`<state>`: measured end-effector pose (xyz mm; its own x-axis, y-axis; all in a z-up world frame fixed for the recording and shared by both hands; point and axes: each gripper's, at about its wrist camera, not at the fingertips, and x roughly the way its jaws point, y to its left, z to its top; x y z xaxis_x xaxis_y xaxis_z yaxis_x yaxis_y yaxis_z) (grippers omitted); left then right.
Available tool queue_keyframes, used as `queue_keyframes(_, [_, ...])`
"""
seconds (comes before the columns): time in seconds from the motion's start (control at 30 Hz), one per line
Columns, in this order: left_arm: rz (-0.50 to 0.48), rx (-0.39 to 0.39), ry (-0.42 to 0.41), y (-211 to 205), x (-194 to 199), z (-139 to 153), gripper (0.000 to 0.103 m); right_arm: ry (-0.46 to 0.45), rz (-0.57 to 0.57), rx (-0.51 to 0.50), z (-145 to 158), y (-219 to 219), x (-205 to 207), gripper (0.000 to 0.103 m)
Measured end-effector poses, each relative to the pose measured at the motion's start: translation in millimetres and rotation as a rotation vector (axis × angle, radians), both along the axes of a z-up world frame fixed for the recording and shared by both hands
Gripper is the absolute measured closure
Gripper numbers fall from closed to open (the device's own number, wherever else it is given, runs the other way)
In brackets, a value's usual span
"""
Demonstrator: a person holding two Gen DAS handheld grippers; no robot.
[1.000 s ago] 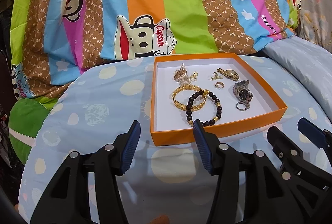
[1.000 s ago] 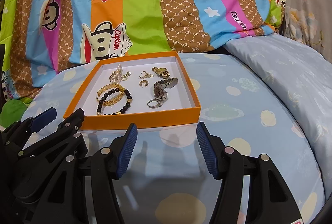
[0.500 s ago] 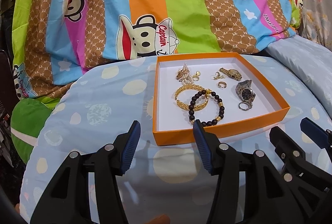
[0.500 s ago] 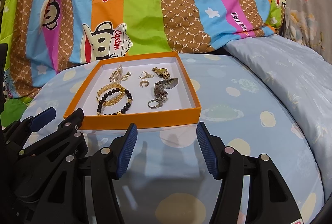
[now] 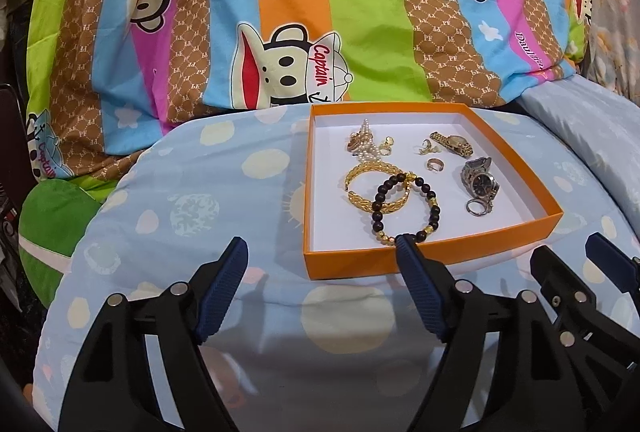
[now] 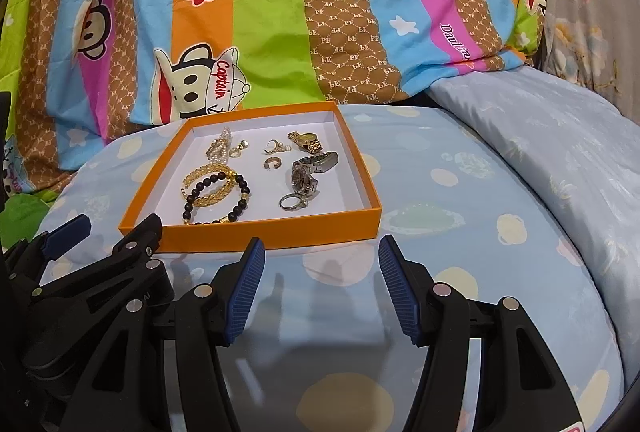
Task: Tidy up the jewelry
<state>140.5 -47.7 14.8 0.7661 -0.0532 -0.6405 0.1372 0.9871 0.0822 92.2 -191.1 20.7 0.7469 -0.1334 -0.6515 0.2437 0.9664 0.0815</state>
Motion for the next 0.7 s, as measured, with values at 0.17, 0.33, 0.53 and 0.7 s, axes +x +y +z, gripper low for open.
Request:
queue_keyframes(0.17, [0.012,0.013,-0.009,-1.3,-1.7,0.5,0.029,0.008,-0.046,0.005,-1.2,-5.5,0.4,0.032])
queue_keyframes(0.33, [0.012,0.019,-0.008,-1.6,-1.3,0.7,0.028,0.005,-0.070,0.016,-1.5,-9.4,-0.6,0.027])
queue_keyframes(0.53, [0.012,0.018,-0.011,-0.9,-1.5,0.8,0.028,0.000,-0.072,0.012,-1.1,-8.7,-1.0,0.026])
queue_keyframes(0.7, [0.013,0.018,-0.011,-0.8,-1.4,0.8,0.028,0.000,-0.072,0.012,-1.2,-8.8,-1.3,0.026])
